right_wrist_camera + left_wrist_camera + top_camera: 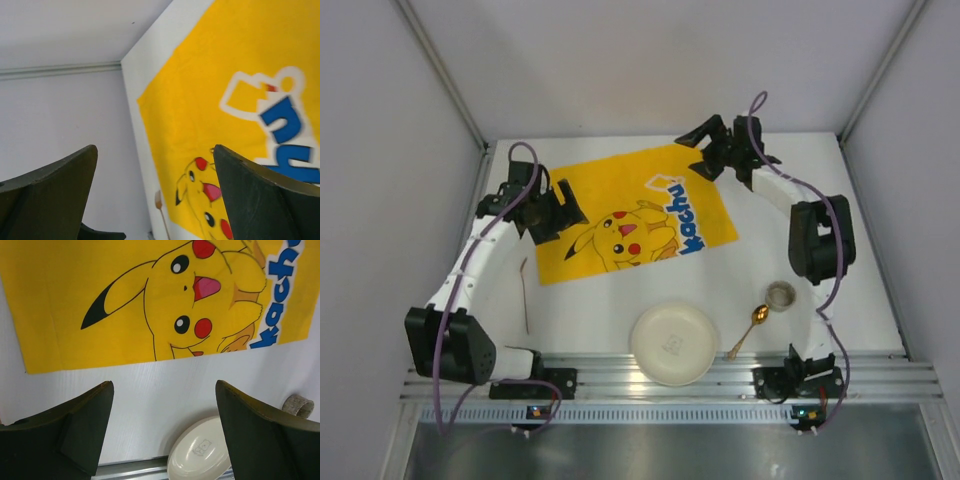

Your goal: Set the dinner table for one person

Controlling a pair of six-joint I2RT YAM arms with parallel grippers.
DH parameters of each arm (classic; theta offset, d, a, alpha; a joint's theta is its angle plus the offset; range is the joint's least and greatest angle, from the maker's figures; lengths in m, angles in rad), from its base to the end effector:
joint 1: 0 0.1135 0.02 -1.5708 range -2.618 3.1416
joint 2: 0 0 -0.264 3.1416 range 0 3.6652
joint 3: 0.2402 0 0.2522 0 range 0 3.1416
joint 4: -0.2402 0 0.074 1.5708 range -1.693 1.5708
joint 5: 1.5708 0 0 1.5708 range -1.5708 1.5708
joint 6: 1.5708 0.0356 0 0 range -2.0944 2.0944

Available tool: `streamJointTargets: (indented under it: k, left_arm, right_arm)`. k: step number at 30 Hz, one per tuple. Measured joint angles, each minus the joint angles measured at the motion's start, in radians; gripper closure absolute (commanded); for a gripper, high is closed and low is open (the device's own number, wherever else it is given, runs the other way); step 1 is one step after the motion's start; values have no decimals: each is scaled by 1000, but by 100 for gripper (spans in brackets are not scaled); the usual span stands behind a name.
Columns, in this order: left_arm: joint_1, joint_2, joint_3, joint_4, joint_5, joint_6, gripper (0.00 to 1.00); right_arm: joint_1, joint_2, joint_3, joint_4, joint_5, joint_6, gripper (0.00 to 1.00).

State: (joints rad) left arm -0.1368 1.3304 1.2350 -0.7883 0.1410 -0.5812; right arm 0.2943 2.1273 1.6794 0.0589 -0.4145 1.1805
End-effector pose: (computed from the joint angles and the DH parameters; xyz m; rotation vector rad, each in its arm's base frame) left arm 0.2727 -0.0426 0.3218 -0.4901 2.4564 -0.4803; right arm 0.4790 0.1602 0.2452 0.6537 2.0912 1.3162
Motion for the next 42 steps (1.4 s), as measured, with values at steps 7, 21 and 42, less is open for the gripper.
streamJointTargets:
  k: [7,21,42]
  left_arm:
    - [-15,101,-75,-15,-1,3,15]
    - [-15,82,-69,-33,-13,8,15]
    - [-15,30,-103,-37,-41,4,15]
  right_arm:
    - [-83,-162,-126,-148,32,-205,0]
    - [-17,224,343,-873,390,-521,10]
    - [41,297,463,-1067,589,-653,100]
